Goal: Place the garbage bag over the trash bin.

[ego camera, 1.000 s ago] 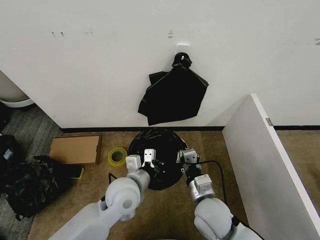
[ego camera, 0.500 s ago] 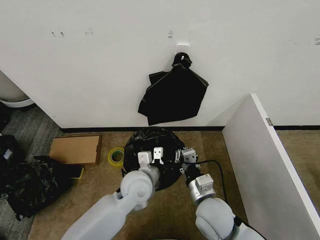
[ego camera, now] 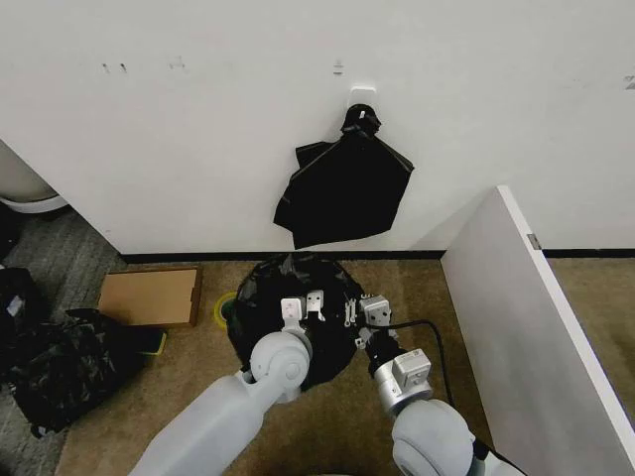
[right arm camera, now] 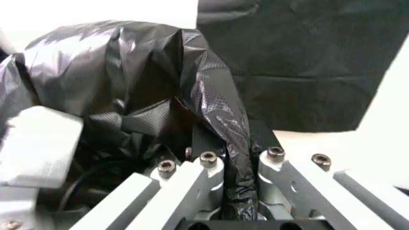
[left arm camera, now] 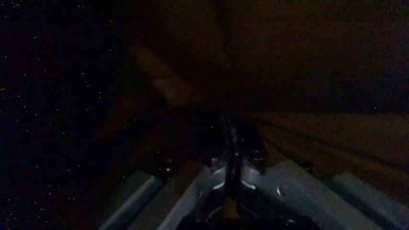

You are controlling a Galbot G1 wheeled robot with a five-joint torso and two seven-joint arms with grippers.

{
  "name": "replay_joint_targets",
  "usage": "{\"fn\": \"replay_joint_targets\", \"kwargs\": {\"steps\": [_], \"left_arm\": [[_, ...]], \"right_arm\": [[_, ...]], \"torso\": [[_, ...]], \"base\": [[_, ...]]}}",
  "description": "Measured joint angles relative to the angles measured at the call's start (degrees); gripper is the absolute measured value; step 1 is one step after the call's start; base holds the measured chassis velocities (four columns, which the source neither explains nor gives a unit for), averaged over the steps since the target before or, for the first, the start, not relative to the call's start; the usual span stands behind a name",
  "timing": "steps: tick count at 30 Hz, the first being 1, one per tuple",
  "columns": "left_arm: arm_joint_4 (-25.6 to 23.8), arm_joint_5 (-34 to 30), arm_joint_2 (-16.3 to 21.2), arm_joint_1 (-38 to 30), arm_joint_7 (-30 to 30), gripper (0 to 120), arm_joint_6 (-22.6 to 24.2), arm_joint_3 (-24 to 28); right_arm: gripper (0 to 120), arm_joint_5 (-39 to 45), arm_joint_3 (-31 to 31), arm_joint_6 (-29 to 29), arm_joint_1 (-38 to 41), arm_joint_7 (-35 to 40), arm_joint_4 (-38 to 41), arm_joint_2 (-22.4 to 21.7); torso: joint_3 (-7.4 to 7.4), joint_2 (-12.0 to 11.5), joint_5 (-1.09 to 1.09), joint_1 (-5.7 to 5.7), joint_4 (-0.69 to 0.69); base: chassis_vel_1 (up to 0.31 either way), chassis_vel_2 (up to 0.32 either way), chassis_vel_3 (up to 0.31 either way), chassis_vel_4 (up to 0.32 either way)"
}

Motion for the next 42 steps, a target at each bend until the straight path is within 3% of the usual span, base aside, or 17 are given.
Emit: {"fn": "replay_joint_targets", "kwargs": {"steps": [16,29,42], "left_arm": [[-9.64,0.84,5.08,5.42,2.36,0,-0.38,-2.77],[-3.44,3.69,3.82,3.1,5.5,0,-2.41,-2.88],[-2.12,2.51,4.25,3.14,5.52,0,-1.39,-5.89]], "right_arm": [[2,-3.29,0.52,1.88,0.83,0.31,-4.53,0.31],[2,-3.55,-1.13,2.76,0.02,-2.4,-2.23,-0.01],[2,-8.11,-0.4,11.55,-0.27,-11.23,-3.95,-0.45]], "torso": [[0.0,0.0,-0.01,0.0,0.01],[0.0,0.0,0.0,0.0,-0.01],[0.0,0.0,-0.01,0.0,0.0]], "base": [[0.0,0.0,0.0,0.0],[0.0,0.0,0.0,0.0],[0.0,0.0,0.0,0.0]]}}
